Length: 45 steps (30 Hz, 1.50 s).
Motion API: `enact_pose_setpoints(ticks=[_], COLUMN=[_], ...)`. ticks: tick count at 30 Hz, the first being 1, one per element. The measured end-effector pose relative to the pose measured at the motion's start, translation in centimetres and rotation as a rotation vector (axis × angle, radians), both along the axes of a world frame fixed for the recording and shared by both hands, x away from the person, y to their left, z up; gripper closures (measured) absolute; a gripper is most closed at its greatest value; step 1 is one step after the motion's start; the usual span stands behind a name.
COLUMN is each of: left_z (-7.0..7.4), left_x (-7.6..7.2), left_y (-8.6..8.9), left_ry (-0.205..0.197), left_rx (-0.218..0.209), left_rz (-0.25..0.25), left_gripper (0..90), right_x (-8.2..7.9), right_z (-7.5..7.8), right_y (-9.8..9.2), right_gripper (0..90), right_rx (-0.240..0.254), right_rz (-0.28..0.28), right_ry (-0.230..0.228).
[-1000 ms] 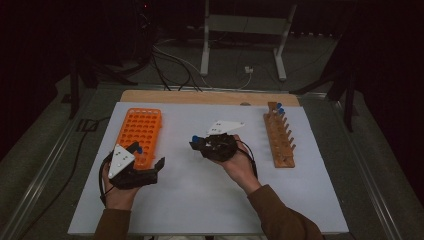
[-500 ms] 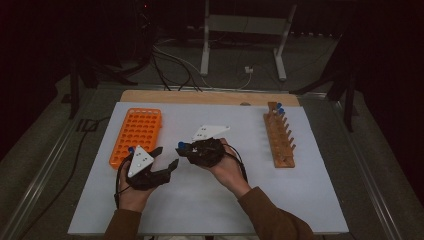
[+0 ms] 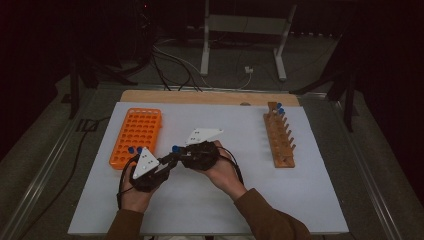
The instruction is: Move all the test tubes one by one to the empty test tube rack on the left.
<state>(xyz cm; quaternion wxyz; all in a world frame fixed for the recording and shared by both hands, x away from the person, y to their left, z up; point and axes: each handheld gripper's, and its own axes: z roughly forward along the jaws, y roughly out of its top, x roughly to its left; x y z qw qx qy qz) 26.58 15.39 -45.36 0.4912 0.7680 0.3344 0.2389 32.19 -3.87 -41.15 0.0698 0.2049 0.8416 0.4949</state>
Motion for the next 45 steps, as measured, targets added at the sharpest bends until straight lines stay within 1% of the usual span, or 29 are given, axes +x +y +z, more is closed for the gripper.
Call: enact_pose_setpoints(ticks=[3, 4, 9, 12, 14, 17, 23, 25, 29, 34, 37, 40, 45], left_z=[0.0, -0.1, -0.3, -0.3, -0.3, -0.3, -0.2, -0.1, 0.0, 0.2, 0.4, 0.5, 0.8], left_x=[0.0, 0.0, 0.2, 0.3, 0.4, 0.4, 0.4, 0.4, 0.3, 0.1, 0.0, 0.0, -0.1], left_y=[0.0, 0.1, 0.5, 0.8, 1.0, 1.3, 1.8, 2.1, 2.5, 3.1, 3.6, 4.1, 4.9], left_ry=[0.003, 0.005, 0.022, 0.029, 0.034, 0.038, 0.038, 0.036, 0.036, 0.029, 0.026, 0.025, 0.026], left_rx=[0.0, 0.004, -0.006, -0.018, -0.017, -0.03, -0.03, -0.033, -0.045, -0.044, -0.047, -0.054, -0.066], left_rz=[-0.005, -0.004, 0.007, 0.019, 0.023, 0.028, 0.041, 0.044, 0.051, 0.051, 0.05, 0.052, 0.053], left_gripper=[78.1, 78.2, 78.3, 78.3, 78.3, 78.4, 78.4, 78.5, 78.5, 78.5, 78.5, 78.5, 78.5], right_x=[0.1, 0.1, 0.3, 0.6, 0.7, 0.9, 1.3, 1.5, 1.9, 2.1, 2.2, 2.3, 2.4], right_z=[0.0, 0.0, 0.4, 0.6, 0.6, 0.6, 0.3, 0.1, -0.2, -0.4, -0.5, -0.6, -0.9], right_y=[-0.1, -0.2, -1.0, -1.7, -2.3, -3.1, -4.8, -5.5, -6.9, -8.6, -9.6, -10.6, -11.9], right_gripper=[76.2, 74.2, 60.4, 50.0, 42.2, 34.1, 19.2, 16.0, 12.9, 8.5, 5.1, 3.7, 2.4], right_rx=[0.003, 0.007, 0.036, 0.04, 0.049, 0.047, 0.044, 0.046, 0.052, 0.056, 0.051, 0.059, 0.047], right_rz=[0.003, 0.002, -0.018, -0.041, -0.06, -0.094, -0.15, -0.173, -0.209, -0.243, -0.265, -0.282, -0.311], right_ry=[0.005, 0.005, -0.002, 0.001, -0.001, -0.009, -0.01, -0.005, 0.004, 0.003, -0.006, -0.005, -0.011])
